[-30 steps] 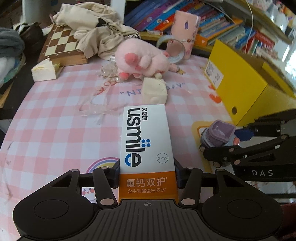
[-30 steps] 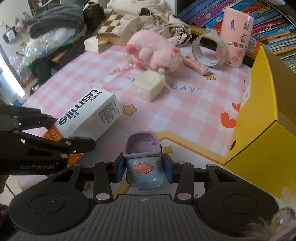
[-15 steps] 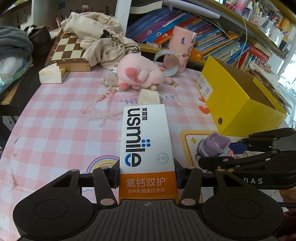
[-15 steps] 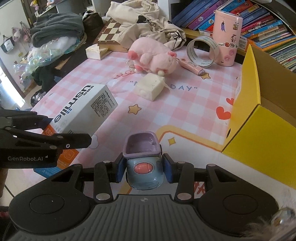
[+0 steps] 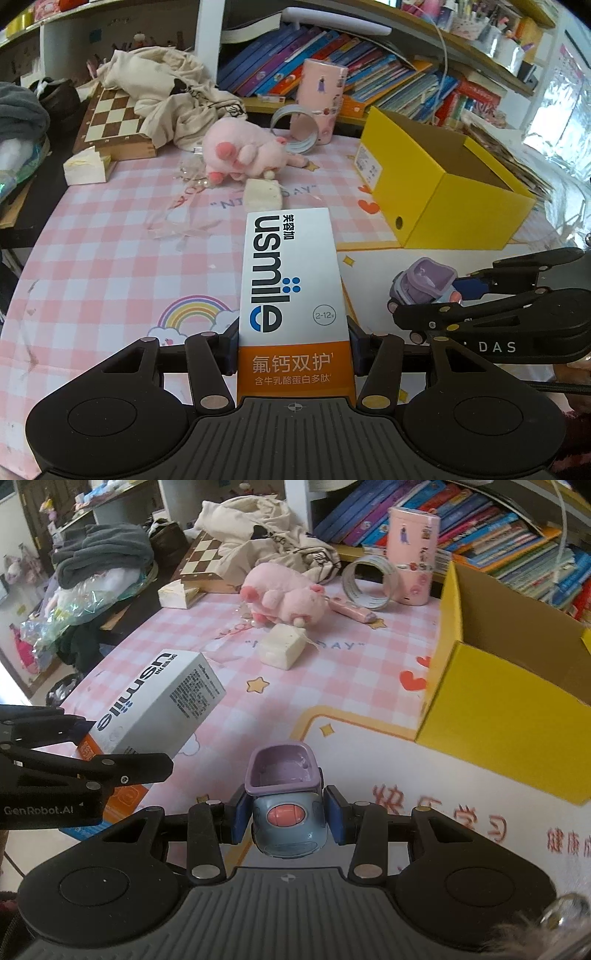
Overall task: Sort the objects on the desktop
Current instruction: 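Carry the usmile box with the left gripper while the right gripper carries the toy car toward the yellow box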
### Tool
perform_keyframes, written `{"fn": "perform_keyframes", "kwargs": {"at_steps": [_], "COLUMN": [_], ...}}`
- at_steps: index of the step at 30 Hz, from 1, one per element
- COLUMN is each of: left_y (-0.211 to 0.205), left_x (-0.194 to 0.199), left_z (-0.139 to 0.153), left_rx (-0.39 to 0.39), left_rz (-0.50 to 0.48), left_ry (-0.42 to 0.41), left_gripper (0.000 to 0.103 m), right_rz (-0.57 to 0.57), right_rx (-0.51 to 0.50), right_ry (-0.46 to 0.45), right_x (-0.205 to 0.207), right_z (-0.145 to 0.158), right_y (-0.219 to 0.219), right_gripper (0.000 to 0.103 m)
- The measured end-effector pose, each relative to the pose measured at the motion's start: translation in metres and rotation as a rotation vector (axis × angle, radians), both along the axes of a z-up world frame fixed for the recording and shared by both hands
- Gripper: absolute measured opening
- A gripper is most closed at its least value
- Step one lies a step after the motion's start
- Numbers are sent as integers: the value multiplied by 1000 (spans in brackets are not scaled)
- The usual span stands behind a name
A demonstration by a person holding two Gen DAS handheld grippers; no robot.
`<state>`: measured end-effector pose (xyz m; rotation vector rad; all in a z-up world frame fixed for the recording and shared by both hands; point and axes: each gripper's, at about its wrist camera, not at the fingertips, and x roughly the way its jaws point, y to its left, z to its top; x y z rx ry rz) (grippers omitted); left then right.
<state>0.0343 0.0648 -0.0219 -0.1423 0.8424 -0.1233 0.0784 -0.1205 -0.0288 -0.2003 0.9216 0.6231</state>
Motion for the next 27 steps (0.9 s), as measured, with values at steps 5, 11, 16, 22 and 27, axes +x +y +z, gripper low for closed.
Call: {"fn": "perform_keyframes", "kwargs": {"at_steps": [5, 11, 16, 22, 27], "left_y": [-7, -16, -23, -33, -44], "left_x": [-7, -14, -16, -19, -19], "left_z": [1, 4, 3, 3, 4], "left_rx": [-3, -1, -13, -28, -33], "left_rz": [-41, -88, -113, -151, -183], "left_ry": [-6, -14, -19, -23, -28], "left_gripper": [52, 52, 52, 52, 52], "right_rz": [-61, -134, -161, -218, -252], "right_rx": [0, 9, -5, -12, -19], "right_ry": [3, 6, 0, -3, -5], "right_x": [-14, -24, -34, -41, -47], "right_z": [-1, 1, 3, 5, 4], "right_y": [-14, -30, -38, -54, -67], "right_gripper": [40, 40, 40, 40, 40]}}
